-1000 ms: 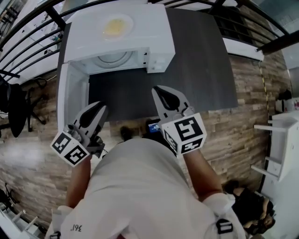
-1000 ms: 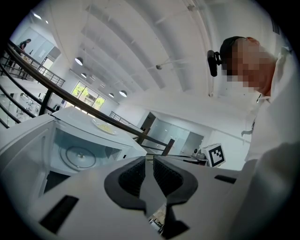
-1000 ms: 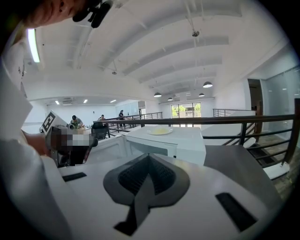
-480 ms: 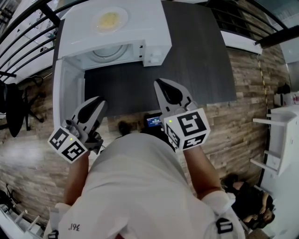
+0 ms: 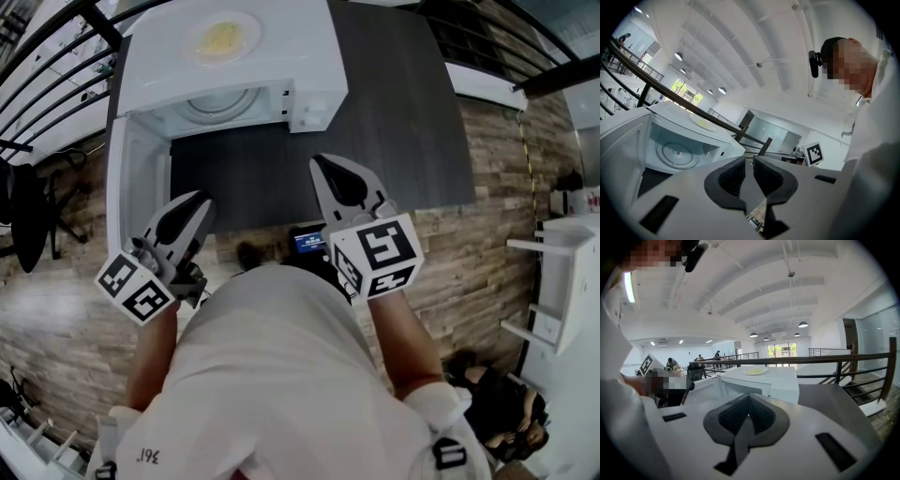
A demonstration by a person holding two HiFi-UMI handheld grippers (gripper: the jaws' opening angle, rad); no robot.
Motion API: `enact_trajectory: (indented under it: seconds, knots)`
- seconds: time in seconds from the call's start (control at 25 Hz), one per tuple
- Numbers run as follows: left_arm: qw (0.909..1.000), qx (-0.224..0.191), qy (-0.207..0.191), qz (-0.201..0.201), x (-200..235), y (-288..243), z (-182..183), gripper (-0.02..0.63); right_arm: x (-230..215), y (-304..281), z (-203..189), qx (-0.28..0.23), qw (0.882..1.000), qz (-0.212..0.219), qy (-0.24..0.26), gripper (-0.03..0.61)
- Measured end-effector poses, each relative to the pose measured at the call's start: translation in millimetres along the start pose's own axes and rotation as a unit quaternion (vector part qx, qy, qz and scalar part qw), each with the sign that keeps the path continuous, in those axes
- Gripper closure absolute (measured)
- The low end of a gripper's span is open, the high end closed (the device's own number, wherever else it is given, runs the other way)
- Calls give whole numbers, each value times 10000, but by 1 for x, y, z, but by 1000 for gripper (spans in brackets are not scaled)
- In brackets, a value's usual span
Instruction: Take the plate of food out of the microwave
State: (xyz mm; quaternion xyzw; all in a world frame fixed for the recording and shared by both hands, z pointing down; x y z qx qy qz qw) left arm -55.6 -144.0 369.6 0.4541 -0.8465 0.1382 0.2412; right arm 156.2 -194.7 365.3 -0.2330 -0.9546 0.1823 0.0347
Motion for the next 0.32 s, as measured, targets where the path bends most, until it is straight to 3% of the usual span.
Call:
enact_trajectory:
  seconds: [0.32]
  knots:
    - [10000,-20,52,2,1,2,1,555,3,-5,3,7,9999,79,125,578]
Point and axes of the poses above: the fingertips, and each gripper's own axes: y backward along the fingers, x to its left, z out of its top, the point moved 5 cm from there along y, backward along the fingers, and after that the axes turned 10 degrees about -z, right-handed, at the moved point
